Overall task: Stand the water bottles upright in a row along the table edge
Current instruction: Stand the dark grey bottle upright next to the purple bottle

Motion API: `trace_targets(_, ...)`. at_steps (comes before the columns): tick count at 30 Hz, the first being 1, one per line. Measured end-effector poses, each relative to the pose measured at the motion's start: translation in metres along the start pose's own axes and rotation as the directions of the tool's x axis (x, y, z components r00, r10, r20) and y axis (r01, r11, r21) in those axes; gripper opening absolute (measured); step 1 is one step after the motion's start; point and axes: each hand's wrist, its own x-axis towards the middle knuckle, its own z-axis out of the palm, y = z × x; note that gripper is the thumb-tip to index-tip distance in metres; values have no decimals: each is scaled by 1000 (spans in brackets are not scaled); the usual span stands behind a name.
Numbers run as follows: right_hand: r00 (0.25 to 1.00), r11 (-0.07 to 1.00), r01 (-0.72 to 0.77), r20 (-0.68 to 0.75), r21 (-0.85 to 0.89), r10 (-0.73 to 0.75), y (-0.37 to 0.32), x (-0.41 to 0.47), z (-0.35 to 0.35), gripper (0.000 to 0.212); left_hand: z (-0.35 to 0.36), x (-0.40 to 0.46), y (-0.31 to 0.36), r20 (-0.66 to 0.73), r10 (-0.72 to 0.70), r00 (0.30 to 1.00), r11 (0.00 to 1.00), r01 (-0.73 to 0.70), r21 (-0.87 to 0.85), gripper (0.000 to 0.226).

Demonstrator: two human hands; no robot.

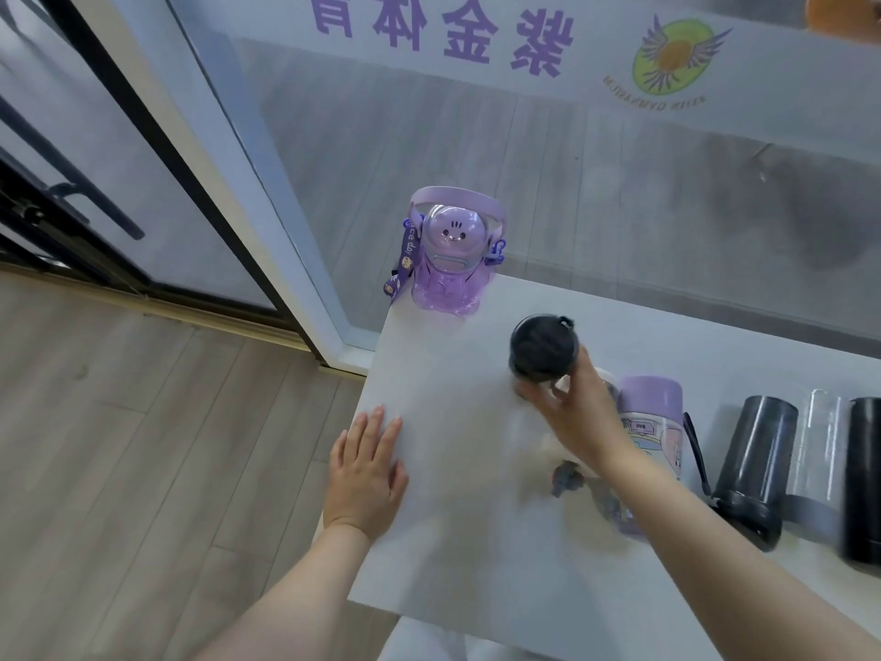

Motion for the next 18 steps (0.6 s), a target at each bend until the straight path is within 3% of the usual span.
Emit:
trace_targets(2, 995, 996, -85, -51, 35, 86, 1, 13, -3, 45, 1, 0, -1, -10, 7, 1000, 1000, -7, 2, 58)
trace_targets(4, 988, 991, -120, -89, 62, 126, 5, 28, -3, 50, 2, 0, -2, -25, 14, 1000, 1000, -14, 0, 59)
trace_targets(13, 990, 990, -102, -87, 98, 111, 0, 94, 4, 58, 2, -2, -1, -37, 31, 999, 999, -30, 18, 60)
trace_targets(18, 992, 980, -122, -13, 154, 126, -8, 126, 6, 67, 2, -1, -1, -45, 37, 998, 999, -37, 6, 60)
